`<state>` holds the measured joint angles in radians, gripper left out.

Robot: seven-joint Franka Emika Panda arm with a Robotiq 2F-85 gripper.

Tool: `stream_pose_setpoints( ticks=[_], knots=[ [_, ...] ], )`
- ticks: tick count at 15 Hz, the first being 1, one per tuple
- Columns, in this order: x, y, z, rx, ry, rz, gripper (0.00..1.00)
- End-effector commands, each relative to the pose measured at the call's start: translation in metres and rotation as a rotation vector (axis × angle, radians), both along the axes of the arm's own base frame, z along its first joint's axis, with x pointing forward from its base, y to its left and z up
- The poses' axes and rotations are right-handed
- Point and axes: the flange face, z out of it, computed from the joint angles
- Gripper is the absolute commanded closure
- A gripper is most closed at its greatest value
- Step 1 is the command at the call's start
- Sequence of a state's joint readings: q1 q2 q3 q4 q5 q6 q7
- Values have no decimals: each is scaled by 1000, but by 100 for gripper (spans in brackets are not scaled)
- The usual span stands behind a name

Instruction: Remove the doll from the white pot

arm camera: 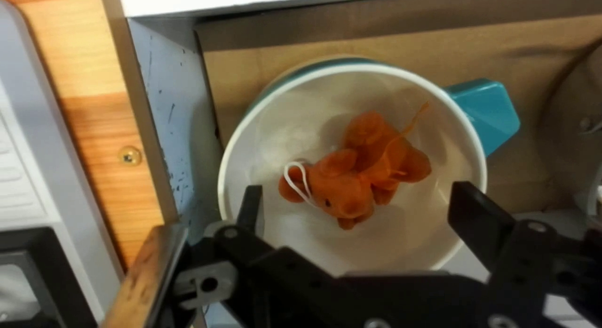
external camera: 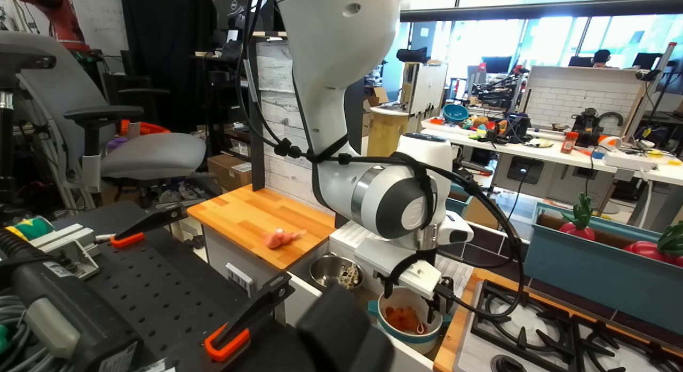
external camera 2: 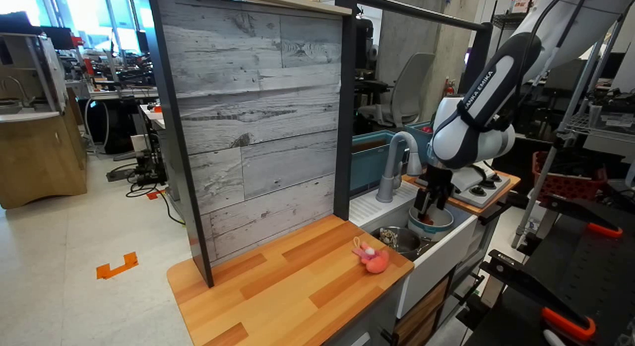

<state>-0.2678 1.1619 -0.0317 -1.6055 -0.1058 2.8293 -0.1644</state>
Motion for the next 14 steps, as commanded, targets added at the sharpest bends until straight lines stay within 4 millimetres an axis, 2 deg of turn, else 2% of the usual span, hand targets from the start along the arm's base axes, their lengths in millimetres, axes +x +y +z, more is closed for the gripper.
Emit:
stream_pose_setpoints(
  ticks=[1,5,14],
  knots=[
    [0,-10,-2,-2,-1,-44,0],
    [1,-14,-9,-20,19,-44,0],
    [7,7,-5,-10,8,10,0]
  ],
)
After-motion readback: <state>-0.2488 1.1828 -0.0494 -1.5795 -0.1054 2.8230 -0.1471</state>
